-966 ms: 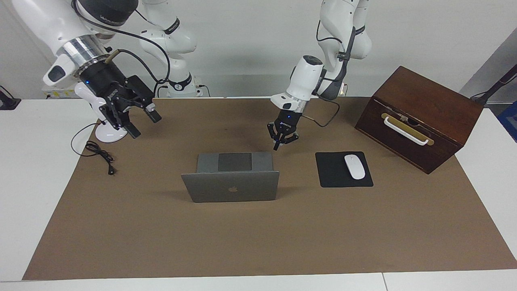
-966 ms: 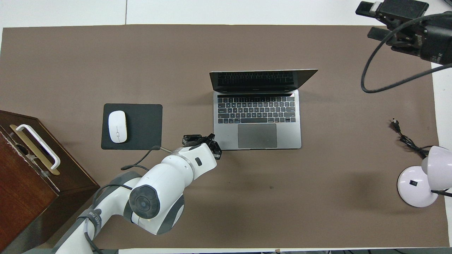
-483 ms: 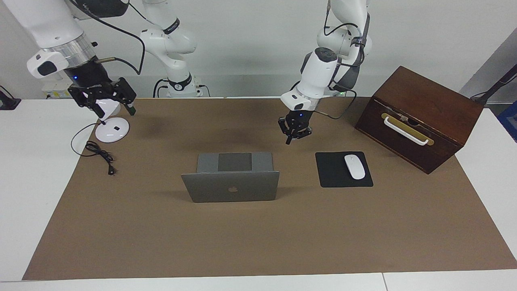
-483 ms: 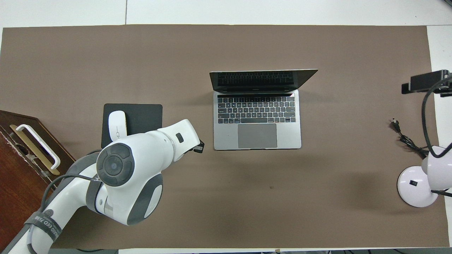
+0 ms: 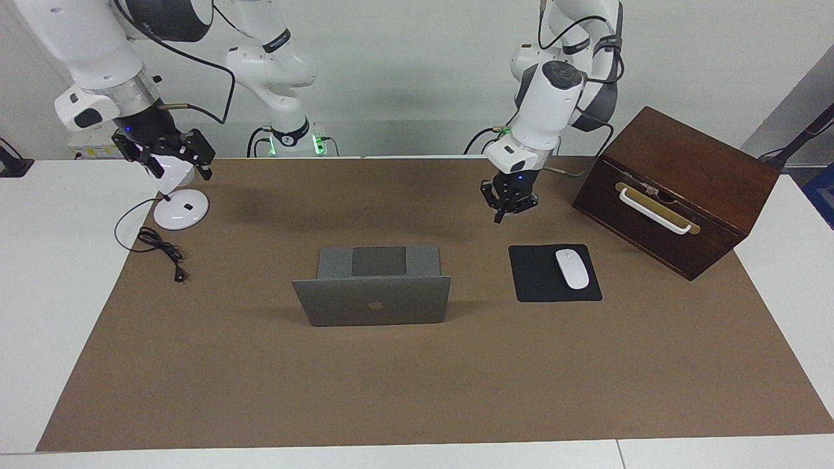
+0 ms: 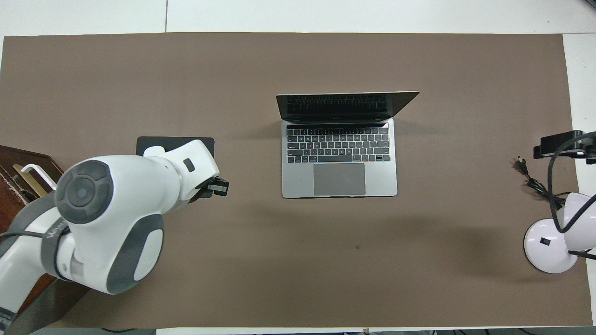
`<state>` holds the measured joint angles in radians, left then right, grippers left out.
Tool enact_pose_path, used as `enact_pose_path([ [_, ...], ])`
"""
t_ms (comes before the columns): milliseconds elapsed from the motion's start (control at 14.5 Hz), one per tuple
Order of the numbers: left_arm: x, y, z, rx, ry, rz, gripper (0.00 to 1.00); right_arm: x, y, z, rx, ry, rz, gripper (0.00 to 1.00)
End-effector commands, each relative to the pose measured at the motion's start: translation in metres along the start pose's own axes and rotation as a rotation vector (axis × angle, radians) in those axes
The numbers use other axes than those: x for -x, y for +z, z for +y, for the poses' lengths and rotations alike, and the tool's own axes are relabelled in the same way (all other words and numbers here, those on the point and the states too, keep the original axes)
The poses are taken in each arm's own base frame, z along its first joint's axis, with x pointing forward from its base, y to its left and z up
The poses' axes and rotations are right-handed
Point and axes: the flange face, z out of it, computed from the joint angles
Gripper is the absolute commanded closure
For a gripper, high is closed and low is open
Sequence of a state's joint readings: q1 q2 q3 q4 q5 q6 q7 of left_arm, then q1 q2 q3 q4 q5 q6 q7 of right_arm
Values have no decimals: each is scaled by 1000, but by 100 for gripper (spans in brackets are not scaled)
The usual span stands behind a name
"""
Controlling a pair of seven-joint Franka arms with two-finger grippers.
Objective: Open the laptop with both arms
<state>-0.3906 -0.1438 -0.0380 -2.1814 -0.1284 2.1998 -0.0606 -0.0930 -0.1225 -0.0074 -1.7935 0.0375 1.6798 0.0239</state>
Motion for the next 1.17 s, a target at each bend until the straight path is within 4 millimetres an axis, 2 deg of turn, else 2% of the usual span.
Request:
enact_pose_path([
  [0,-2,-29,-22,-27,-24,-26,94,7,0,2,22,-3,60,0],
  [69,-2,-32,-27,-28,-33,-35,89,1,-3,2,24,-31,92,0],
  [138,0,-38,-28,-30,-34,-34,78,-1,-6,4,26,-66,114,0],
  [207,0,-41,-37,-33,-51,-30,33,-1,-5,9,28,-80,114,0],
  [276,1,-48,-41,-35,-62,-20,0,-1,-5,13,29,-80,112,0],
  [414,3,-52,-53,-38,-85,-23,0,-5,-6,13,31,-85,112,0],
  [621,5,-66,-82,-46,-142,0,0,-9,-12,12,31,-86,124,0],
  [759,8,-77,-109,-55,-196,20,0,-11,-11,10,31,-87,127,0],
  [1103,5,-120,-164,-70,-307,38,0,-10,-3,9,30,-82,109,0],
])
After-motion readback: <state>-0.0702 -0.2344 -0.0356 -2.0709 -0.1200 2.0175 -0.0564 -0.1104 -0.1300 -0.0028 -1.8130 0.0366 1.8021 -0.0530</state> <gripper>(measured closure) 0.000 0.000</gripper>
